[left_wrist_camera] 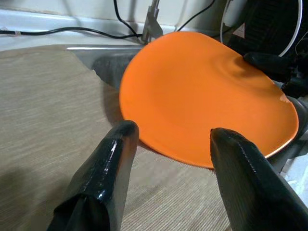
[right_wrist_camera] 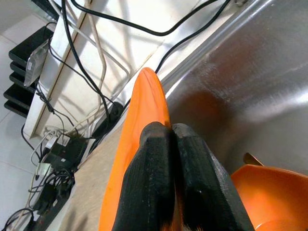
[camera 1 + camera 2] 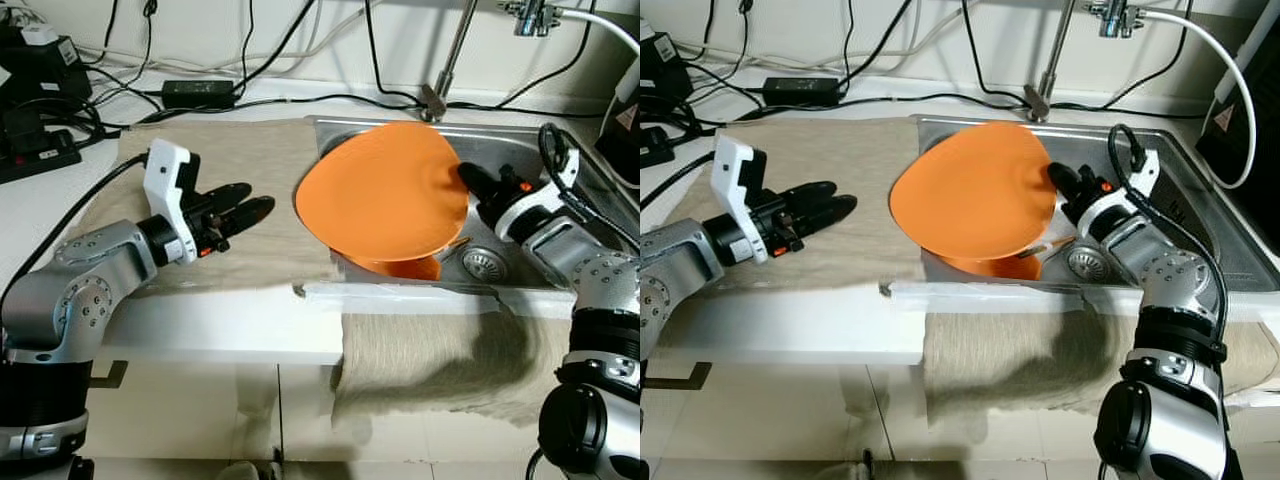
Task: Kitchen organization
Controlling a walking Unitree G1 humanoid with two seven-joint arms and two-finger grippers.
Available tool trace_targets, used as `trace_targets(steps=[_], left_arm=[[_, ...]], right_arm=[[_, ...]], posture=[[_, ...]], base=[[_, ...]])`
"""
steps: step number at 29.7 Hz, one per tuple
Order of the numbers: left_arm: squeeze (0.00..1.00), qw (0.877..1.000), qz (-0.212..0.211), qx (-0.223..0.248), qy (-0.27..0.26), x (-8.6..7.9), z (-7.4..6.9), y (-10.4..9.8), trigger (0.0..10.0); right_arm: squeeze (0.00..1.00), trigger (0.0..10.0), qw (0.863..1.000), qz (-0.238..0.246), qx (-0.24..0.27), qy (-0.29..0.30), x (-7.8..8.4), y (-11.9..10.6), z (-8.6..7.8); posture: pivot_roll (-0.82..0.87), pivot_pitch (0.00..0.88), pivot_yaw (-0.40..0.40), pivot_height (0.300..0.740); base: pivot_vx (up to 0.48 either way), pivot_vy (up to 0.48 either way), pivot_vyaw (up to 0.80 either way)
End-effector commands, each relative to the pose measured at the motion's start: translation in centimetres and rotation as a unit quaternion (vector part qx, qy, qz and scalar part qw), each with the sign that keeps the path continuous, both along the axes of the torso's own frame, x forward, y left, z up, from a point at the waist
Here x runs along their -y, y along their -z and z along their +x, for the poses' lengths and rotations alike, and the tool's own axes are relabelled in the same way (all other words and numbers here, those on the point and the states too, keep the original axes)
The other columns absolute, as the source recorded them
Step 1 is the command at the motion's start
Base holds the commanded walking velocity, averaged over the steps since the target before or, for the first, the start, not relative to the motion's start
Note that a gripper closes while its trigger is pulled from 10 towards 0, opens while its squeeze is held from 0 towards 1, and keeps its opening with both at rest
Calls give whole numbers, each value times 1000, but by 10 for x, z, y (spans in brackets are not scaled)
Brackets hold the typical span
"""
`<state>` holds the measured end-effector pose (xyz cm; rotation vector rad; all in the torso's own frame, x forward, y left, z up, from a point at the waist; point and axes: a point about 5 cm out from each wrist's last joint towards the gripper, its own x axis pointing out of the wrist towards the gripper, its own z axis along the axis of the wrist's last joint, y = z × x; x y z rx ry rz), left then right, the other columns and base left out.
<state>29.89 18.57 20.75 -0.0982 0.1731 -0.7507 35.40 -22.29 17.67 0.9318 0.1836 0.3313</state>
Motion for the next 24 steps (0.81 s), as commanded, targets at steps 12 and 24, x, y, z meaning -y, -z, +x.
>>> trace_targets(steps=[12,24], left_arm=[[0,998,28,3,54,22,-10,8,10000],[0,994,24,81,66,50,-2,-15,10000]], right_arm=[[0,0,998,-8,37,58,40,-21,5],[0,0,998,-7,16,56,38,0,6]], posture=[[-59,0,-18,740],[-59,0,-14,740]], base=[[0,0,0],[0,0,0]])
